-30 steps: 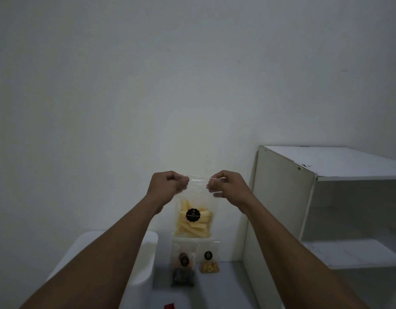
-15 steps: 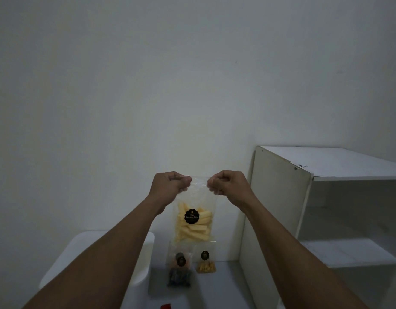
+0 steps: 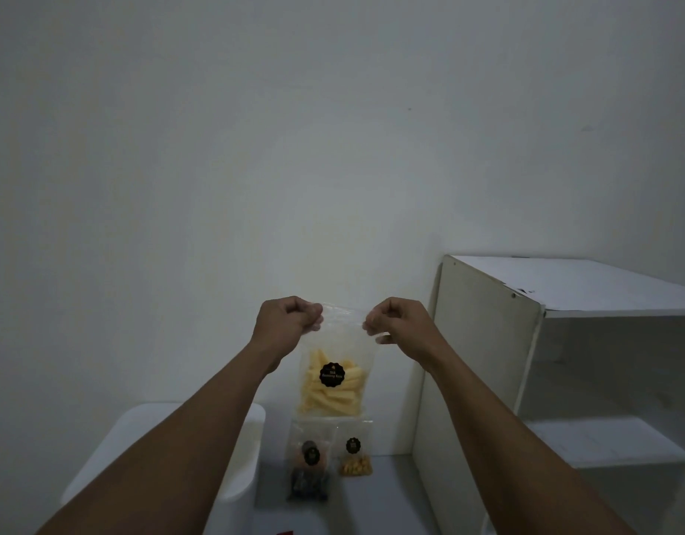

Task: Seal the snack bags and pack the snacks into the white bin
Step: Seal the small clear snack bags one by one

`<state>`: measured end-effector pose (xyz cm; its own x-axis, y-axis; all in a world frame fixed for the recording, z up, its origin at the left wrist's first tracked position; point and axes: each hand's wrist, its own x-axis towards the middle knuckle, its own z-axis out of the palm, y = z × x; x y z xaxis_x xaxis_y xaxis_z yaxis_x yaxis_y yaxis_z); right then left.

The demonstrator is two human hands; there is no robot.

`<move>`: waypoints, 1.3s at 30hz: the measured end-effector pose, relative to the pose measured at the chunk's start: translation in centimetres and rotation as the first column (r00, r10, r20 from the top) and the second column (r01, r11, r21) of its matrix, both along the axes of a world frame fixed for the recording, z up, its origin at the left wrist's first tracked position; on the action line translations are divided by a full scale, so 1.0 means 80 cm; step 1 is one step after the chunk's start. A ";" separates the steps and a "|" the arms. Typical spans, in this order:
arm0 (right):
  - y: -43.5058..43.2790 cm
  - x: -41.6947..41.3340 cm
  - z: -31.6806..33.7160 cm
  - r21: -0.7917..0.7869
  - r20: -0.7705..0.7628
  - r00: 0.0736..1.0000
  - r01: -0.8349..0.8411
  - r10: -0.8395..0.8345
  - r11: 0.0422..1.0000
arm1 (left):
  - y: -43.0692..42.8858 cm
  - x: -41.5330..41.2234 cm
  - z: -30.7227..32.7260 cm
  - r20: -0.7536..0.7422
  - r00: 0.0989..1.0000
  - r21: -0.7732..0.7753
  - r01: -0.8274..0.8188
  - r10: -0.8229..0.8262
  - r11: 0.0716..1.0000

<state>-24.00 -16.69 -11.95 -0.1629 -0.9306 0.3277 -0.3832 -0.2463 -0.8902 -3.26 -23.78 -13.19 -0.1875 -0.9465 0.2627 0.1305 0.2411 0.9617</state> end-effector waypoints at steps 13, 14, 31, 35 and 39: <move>-0.006 0.020 0.011 -0.015 -0.135 0.991 0.007 -0.009 1.000 | 0.005 -0.015 0.007 0.136 0.987 -0.041 0.093 -0.087 0.995; -0.007 0.020 0.012 -0.005 -0.152 0.988 0.004 -0.005 1.000 | 0.003 -0.015 0.006 0.146 0.988 -0.062 0.062 -0.053 0.996; -0.011 0.014 0.012 0.040 -0.234 0.972 0.022 -0.012 0.999 | -0.003 -0.012 -0.004 0.081 0.991 0.000 0.102 -0.102 0.995; -0.014 0.020 0.015 0.062 -0.266 0.964 -0.008 0.024 0.998 | -0.005 -0.013 -0.006 0.102 0.993 -0.032 0.065 -0.061 0.997; -0.017 0.018 0.016 0.055 -0.276 0.961 0.007 0.008 0.998 | 0.002 -0.015 -0.006 0.050 0.987 0.047 0.148 -0.150 0.988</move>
